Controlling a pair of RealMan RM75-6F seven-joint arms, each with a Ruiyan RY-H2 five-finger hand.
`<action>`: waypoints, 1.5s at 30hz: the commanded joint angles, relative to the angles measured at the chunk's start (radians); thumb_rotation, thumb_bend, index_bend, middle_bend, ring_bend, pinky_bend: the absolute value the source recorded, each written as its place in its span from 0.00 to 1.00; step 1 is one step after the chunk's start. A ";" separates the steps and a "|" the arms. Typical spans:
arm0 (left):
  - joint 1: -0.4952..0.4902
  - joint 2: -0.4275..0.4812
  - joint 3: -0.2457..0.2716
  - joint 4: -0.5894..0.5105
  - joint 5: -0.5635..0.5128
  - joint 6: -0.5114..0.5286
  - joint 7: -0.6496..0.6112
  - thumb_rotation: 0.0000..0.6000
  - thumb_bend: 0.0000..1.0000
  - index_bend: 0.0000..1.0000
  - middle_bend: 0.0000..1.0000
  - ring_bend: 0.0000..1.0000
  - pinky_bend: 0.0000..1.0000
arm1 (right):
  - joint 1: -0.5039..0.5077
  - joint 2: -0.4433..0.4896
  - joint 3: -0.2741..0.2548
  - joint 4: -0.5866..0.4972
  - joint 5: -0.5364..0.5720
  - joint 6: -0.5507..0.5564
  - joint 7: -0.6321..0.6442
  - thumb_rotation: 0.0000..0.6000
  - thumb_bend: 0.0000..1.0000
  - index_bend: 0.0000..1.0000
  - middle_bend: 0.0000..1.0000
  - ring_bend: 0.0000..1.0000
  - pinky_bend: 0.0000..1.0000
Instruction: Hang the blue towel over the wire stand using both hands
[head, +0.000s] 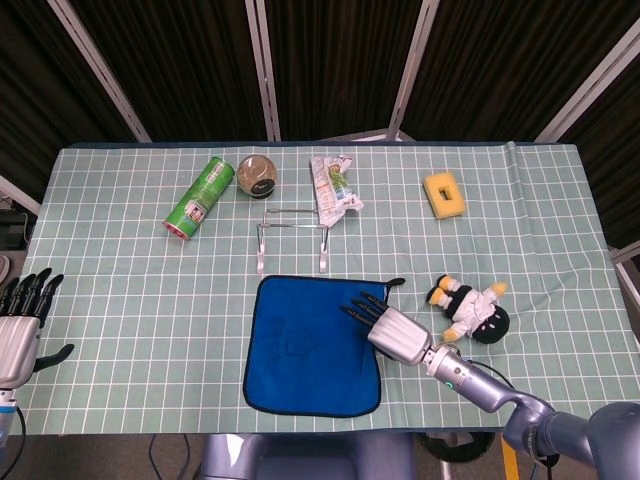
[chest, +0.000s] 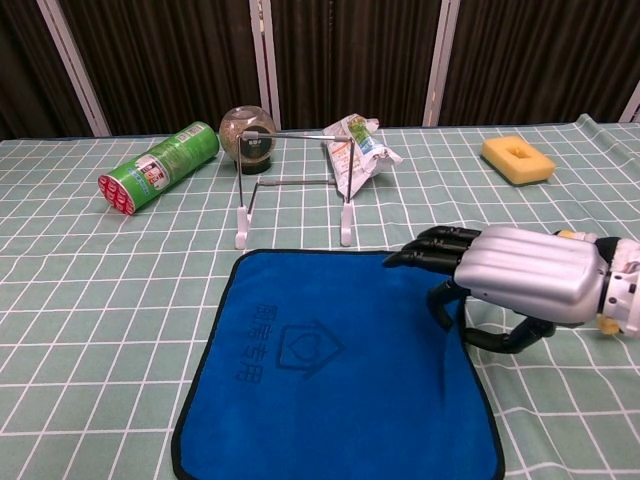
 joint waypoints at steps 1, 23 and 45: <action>-0.003 0.000 0.002 0.001 0.005 -0.003 0.000 1.00 0.00 0.00 0.00 0.00 0.00 | -0.001 -0.005 -0.001 0.005 0.003 0.006 0.010 1.00 0.43 0.62 0.04 0.00 0.00; -0.307 -0.125 0.066 0.211 0.360 -0.229 -0.128 1.00 0.11 0.34 0.00 0.00 0.00 | 0.014 0.019 0.013 -0.070 0.033 -0.002 -0.004 1.00 0.43 0.65 0.04 0.00 0.00; -0.524 -0.481 0.060 0.423 0.364 -0.411 -0.115 1.00 0.16 0.35 0.00 0.00 0.00 | 0.015 0.014 0.030 -0.104 0.067 -0.005 0.024 1.00 0.44 0.65 0.04 0.00 0.00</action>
